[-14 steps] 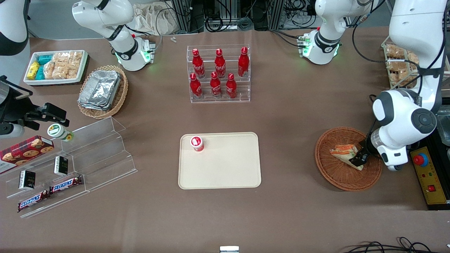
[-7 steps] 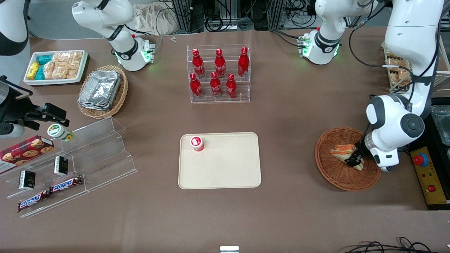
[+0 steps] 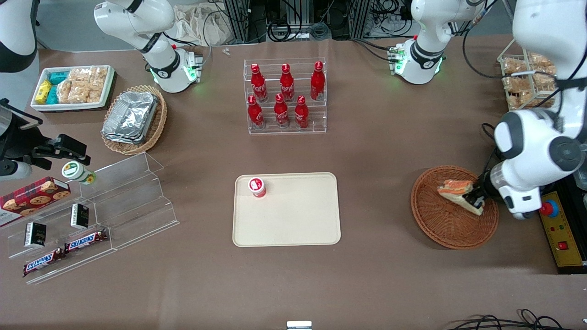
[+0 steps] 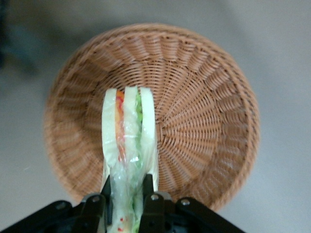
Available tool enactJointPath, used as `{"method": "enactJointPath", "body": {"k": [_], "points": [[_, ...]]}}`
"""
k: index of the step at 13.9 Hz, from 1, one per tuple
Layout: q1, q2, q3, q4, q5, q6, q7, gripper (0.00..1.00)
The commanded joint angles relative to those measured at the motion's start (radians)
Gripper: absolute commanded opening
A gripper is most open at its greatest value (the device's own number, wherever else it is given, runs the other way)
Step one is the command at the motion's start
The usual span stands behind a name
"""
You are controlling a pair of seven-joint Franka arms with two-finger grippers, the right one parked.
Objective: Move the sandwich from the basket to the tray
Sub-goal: 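Lower the open left gripper and close it on the wrapped sandwich, then lift the sandwich up out of the basket with the left gripper, then carry the sandwich over the cream tray and lower it onto it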
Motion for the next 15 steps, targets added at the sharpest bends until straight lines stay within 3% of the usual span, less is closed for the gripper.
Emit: {"method": "enactJointPath", "body": {"k": [1, 3, 5, 11, 13, 15], "points": [[-0.02, -0.061, 0.001, 0.203, 0.019, -0.314, -0.02, 0.0], [-0.025, -0.052, -0.003, 0.407, 0.013, -0.546, -0.011, 0.0], [-0.023, -0.059, -0.052, 0.496, 0.011, -0.625, 0.006, 0.0], [-0.025, -0.093, -0.167, 0.509, -0.027, -0.708, 0.316, 0.0], [-0.026, -0.066, -0.245, 0.547, -0.042, -0.719, 0.344, 0.0], [-0.026, -0.058, -0.349, 0.547, -0.013, -0.705, 0.345, 0.0]]}}
